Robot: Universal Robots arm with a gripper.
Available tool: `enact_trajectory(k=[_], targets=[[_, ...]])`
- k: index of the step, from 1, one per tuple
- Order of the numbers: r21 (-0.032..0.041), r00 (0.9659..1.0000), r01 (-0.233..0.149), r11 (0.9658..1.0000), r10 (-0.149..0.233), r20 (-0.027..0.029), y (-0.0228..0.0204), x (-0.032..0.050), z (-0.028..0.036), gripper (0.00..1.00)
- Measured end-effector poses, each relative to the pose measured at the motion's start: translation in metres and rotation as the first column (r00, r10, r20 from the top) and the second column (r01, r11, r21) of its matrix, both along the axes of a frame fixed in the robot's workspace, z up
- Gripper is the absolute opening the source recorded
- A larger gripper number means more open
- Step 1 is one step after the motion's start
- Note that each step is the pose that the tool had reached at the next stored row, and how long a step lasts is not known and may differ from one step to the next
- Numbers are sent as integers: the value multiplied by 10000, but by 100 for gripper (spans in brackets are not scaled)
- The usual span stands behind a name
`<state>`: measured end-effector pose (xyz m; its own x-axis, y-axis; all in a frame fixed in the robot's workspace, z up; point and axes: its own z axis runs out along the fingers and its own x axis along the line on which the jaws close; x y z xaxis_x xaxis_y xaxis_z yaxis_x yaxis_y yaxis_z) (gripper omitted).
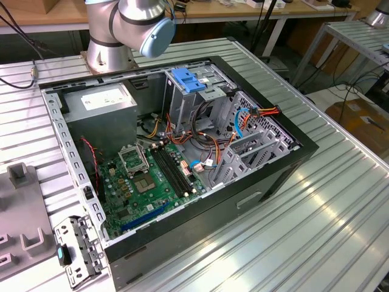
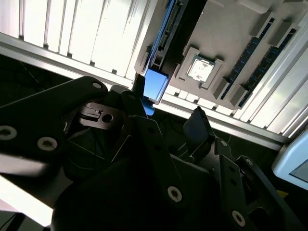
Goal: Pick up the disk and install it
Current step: 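Pick up the disk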
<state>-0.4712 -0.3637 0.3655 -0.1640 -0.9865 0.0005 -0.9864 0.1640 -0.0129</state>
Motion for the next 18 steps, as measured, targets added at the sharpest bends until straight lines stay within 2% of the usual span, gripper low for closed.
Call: enact_trajectory(k=[2,5,8,9,12,13,14,15,16,18], targets=[[0,10000,0,10000,0,3,0,0,-1,60],[-8,9999,-22,10000,22,116,4,-6,-21,60],[-11,9998,-102,9999,103,197,19,-16,-51,60],[-11,9996,-149,9999,149,223,35,-29,-83,60],[-12,9996,-171,9999,171,221,36,-47,-154,60],[-11,9996,-171,9999,172,218,41,-48,-266,60],[-10,9998,-171,9999,171,101,43,-48,-436,60],[-6,9997,-211,9998,211,-107,44,-47,-574,59],[-6,9997,-211,9998,211,-106,44,-47,-575,51],[-6,9997,-211,9998,211,-106,44,-47,-576,51]])
